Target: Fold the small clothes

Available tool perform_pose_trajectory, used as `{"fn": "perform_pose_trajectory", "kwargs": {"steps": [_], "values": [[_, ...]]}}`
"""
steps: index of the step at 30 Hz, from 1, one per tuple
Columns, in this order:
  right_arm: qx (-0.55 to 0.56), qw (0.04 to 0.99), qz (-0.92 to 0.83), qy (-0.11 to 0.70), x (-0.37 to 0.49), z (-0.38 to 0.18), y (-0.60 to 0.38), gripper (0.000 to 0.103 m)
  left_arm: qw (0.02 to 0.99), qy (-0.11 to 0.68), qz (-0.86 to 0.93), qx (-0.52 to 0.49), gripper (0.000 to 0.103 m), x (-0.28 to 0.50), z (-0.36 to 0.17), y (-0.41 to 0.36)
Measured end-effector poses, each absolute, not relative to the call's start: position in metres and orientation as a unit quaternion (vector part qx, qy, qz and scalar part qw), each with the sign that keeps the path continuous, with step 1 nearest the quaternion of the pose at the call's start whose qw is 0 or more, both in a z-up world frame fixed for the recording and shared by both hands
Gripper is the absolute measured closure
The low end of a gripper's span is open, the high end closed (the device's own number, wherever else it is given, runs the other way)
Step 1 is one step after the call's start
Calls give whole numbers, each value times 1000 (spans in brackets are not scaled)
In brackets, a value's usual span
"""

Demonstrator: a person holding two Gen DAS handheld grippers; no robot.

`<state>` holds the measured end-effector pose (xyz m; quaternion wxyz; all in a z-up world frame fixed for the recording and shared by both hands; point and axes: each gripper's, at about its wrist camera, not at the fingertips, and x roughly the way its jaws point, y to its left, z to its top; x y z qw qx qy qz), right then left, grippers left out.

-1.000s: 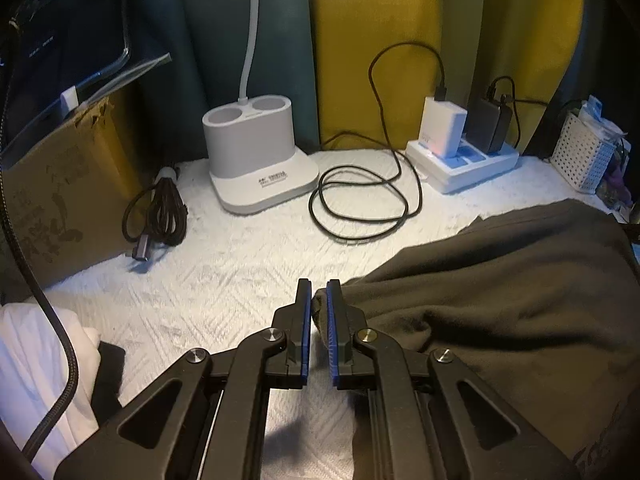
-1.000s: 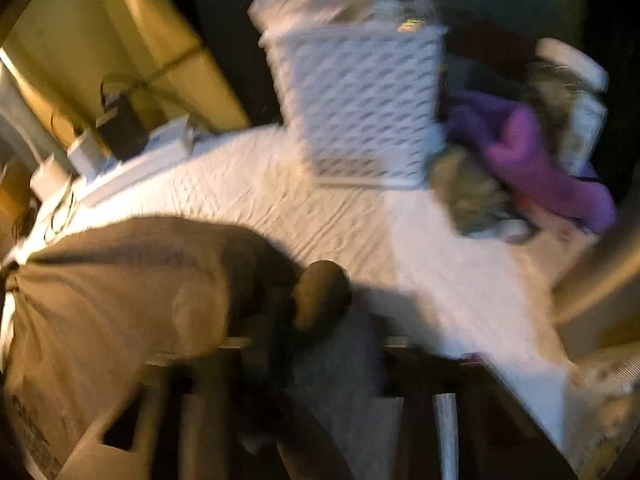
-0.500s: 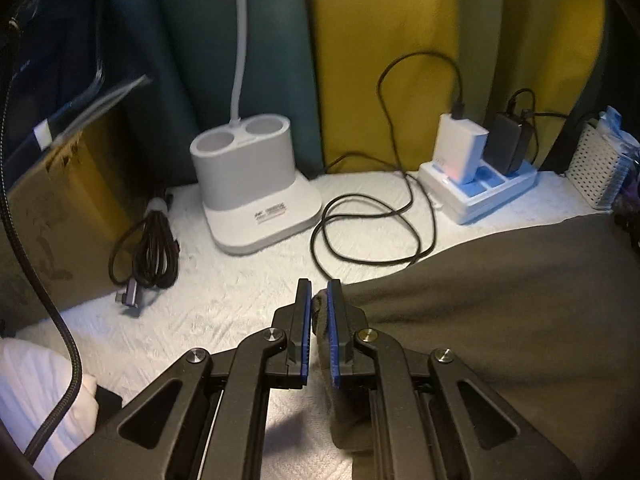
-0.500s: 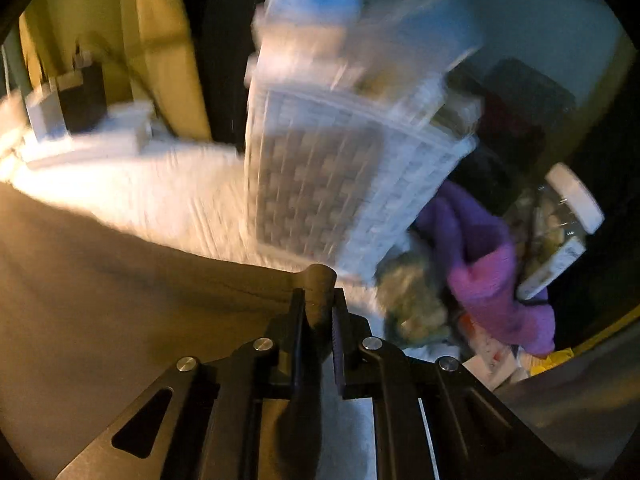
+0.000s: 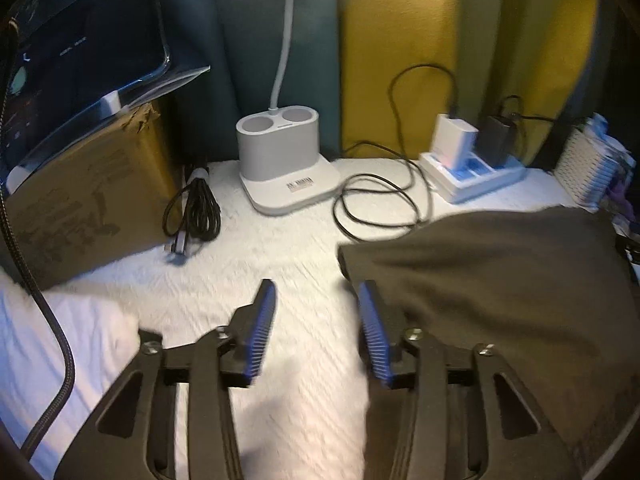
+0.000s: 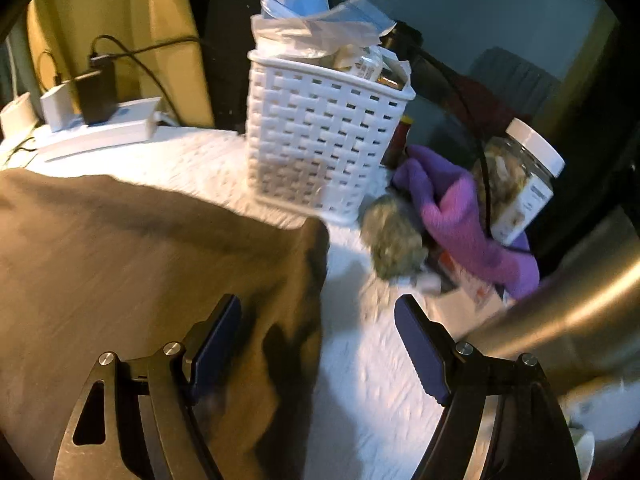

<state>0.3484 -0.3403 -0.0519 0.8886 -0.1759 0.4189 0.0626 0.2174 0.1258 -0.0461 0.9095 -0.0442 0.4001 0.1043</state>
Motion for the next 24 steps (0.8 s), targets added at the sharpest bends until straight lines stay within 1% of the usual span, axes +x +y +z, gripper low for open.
{"fn": "perform_pose_trajectory", "kwargs": {"steps": [2, 3, 14, 24], "values": [[-172, 891, 66, 416, 330, -47, -349, 22, 912, 396, 95, -49, 46, 204, -44, 119], [-171, 892, 66, 414, 322, -43, -350, 22, 912, 396, 91, -52, 45, 198, -43, 116], [-153, 899, 71, 405, 267, -32, -340, 22, 920, 383, 49, -67, 44, 144, -38, 83], [-157, 903, 67, 395, 212, -24, -336, 22, 927, 369, 23, -59, 44, 105, -35, 55]]}}
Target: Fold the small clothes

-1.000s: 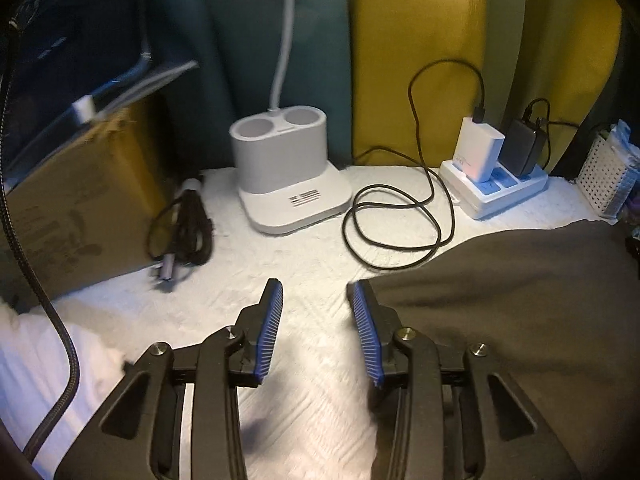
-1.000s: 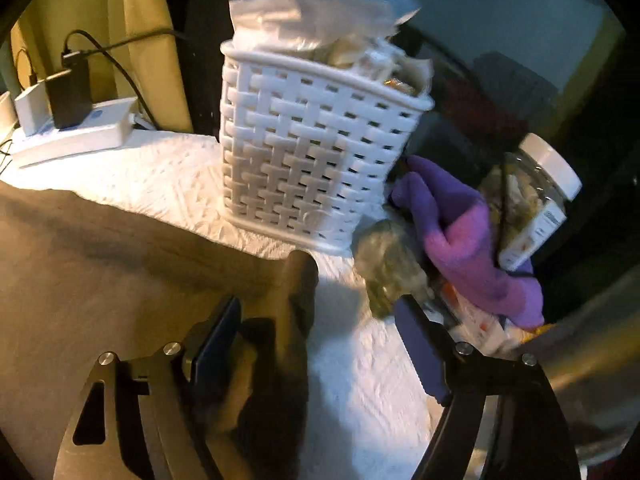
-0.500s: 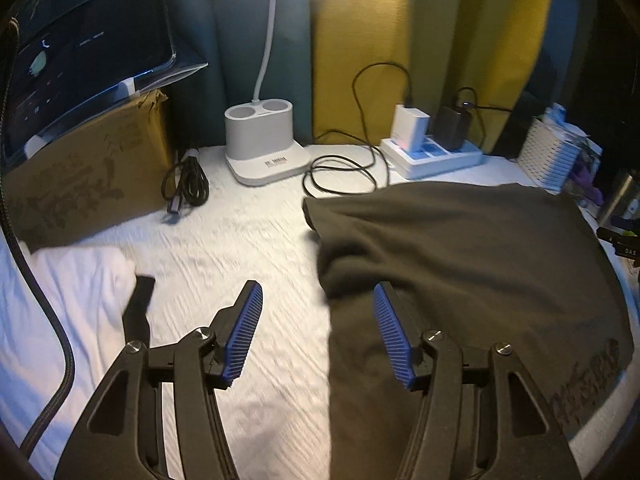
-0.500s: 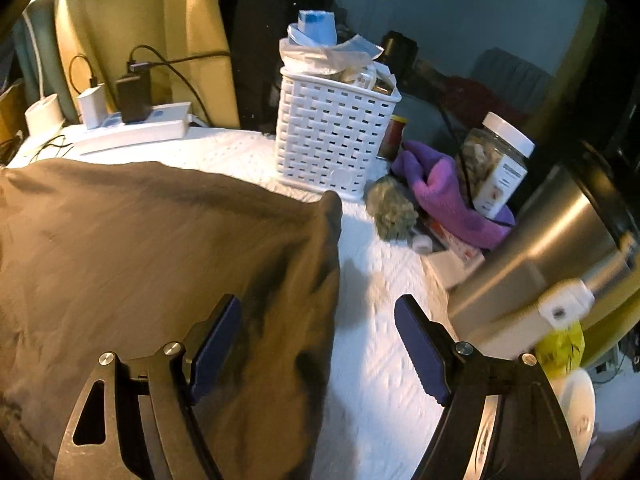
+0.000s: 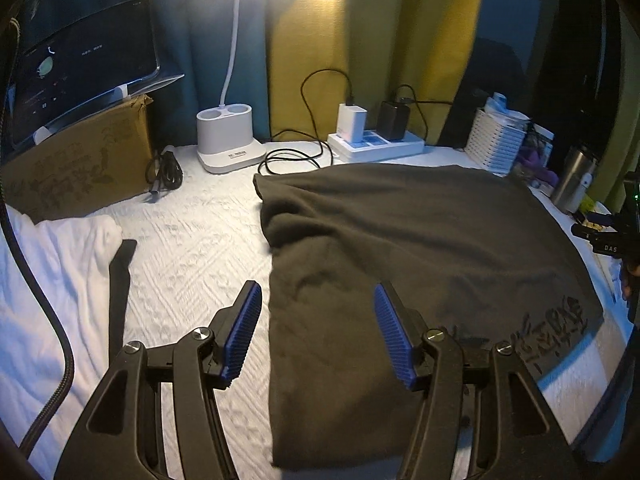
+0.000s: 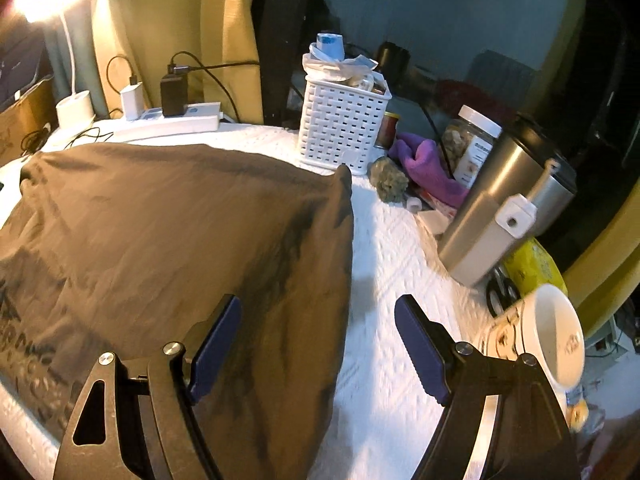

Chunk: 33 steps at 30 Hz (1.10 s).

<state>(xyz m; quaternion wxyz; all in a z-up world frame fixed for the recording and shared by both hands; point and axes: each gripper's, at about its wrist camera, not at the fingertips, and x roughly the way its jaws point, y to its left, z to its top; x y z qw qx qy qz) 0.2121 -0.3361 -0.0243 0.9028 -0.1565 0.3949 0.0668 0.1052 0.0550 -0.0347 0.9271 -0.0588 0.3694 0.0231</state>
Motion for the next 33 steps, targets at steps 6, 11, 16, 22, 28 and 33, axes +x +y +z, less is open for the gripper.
{"fn": "perform_pose_trajectory", "kwargs": {"steps": [6, 11, 16, 22, 28, 33], "values": [[-143, 910, 64, 385, 181, -23, -342, 22, 924, 376, 18, -63, 44, 86, -43, 48], [-110, 917, 59, 378, 158, -27, -355, 22, 922, 381, 17, -62, 44, 71, -52, 45], [-112, 919, 34, 376, 132, -47, -369, 22, 912, 403, 35, -74, 44, 59, -73, 59], [-45, 908, 23, 416, 123, -69, -410, 22, 905, 414, 40, -88, 44, 48, -88, 70], [-22, 900, 62, 430, 121, -75, -413, 35, 904, 415, 33, -101, 40, 49, -92, 74], [-7, 901, 72, 427, 127, -79, -406, 39, 904, 413, 21, -107, 40, 50, -94, 70]]}}
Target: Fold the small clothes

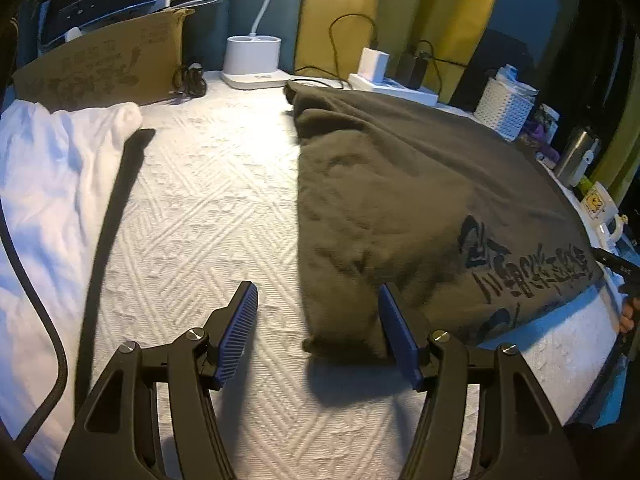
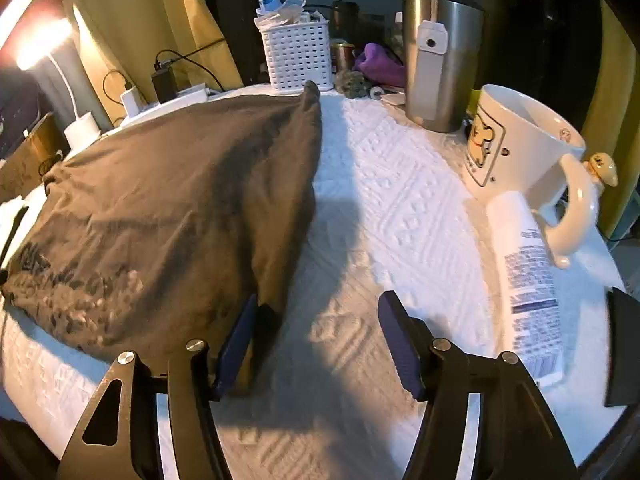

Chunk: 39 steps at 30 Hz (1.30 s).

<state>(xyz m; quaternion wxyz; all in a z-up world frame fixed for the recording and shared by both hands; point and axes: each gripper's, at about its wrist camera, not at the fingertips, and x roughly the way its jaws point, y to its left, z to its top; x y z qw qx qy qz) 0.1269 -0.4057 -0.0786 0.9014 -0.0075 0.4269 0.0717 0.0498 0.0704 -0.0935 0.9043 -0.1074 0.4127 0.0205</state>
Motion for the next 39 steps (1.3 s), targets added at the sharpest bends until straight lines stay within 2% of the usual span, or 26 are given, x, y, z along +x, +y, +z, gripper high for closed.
{"fn": "perform_pose_trajectory", "kwargs": {"steps": [4, 5, 6, 8, 9, 10, 22, 29, 39], "values": [[14, 898, 101, 428, 130, -77, -397, 56, 906, 411, 0, -104, 41, 52, -96, 64], [13, 898, 105, 426, 130, -77, -395, 59, 906, 411, -1, -103, 47, 53, -96, 63], [13, 898, 108, 426, 130, -79, -391, 63, 905, 412, -6, -103, 65, 53, -97, 61], [6, 899, 110, 425, 130, -79, -385, 75, 902, 418, -15, -105, 80, 54, -97, 56], [1, 897, 113, 427, 130, -80, -383, 94, 903, 417, -8, -99, 89, 52, -95, 52], [-4, 897, 110, 428, 130, -79, -381, 96, 905, 416, -6, -90, 90, 49, -91, 47], [-32, 901, 100, 420, 113, -56, -390, 101, 895, 429, 7, -126, 93, 13, -73, 33], [-45, 893, 84, 440, 98, -72, -397, 101, 876, 466, 3, -125, 93, 1, -91, 26], [-38, 897, 35, 438, 77, -73, -426, 103, 870, 480, -8, -115, 89, -5, -86, 26]]}}
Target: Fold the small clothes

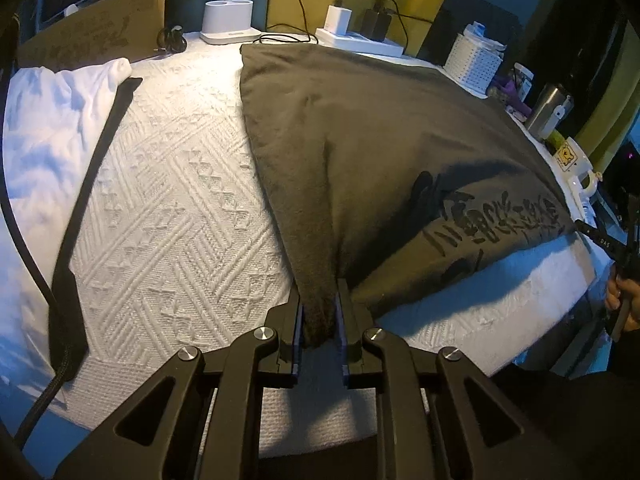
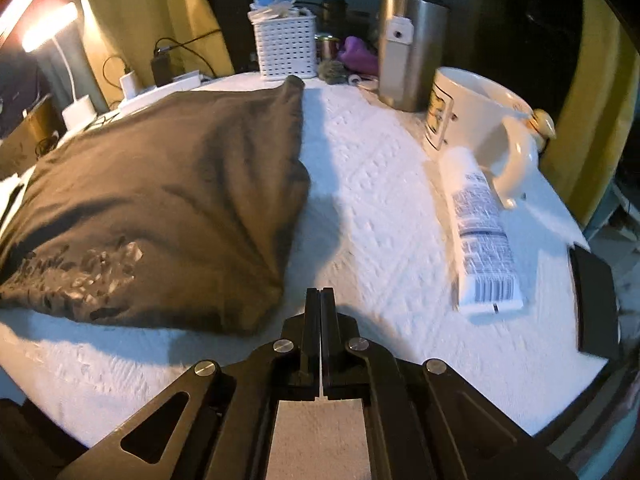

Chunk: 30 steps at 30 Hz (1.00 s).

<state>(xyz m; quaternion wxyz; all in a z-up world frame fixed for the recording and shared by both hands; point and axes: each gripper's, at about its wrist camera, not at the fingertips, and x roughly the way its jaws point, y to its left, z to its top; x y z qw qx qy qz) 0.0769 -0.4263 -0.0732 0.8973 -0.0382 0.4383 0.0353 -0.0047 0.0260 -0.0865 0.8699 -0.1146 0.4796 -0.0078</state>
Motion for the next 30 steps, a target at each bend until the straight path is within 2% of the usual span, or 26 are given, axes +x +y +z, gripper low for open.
{"fn": "perform_pose_trajectory", "kwargs": {"steps": [2, 3, 4, 5, 6, 15, 30], "values": [[-38, 900, 29, 433, 75, -71, -428, 103, 872, 477, -8, -113, 84, -7, -81, 31], [-35, 901, 28, 431, 74, -69, -427, 103, 874, 474, -2, -110, 72, -7, -77, 35], [-38, 902, 26, 430, 75, -68, -426, 103, 877, 468, 6, -109, 64, -7, -74, 39], [-43, 902, 24, 430, 76, -67, -423, 103, 879, 463, 10, -111, 50, -8, -71, 43], [-48, 901, 23, 430, 78, -66, -419, 103, 883, 454, 14, -118, 46, -8, -66, 48], [-45, 904, 33, 423, 106, -51, -396, 102, 895, 425, 34, -129, 45, 50, -47, 77], [-67, 886, 46, 456, 195, -61, -354, 102, 887, 427, 34, -173, 45, 203, -75, 119]]}}
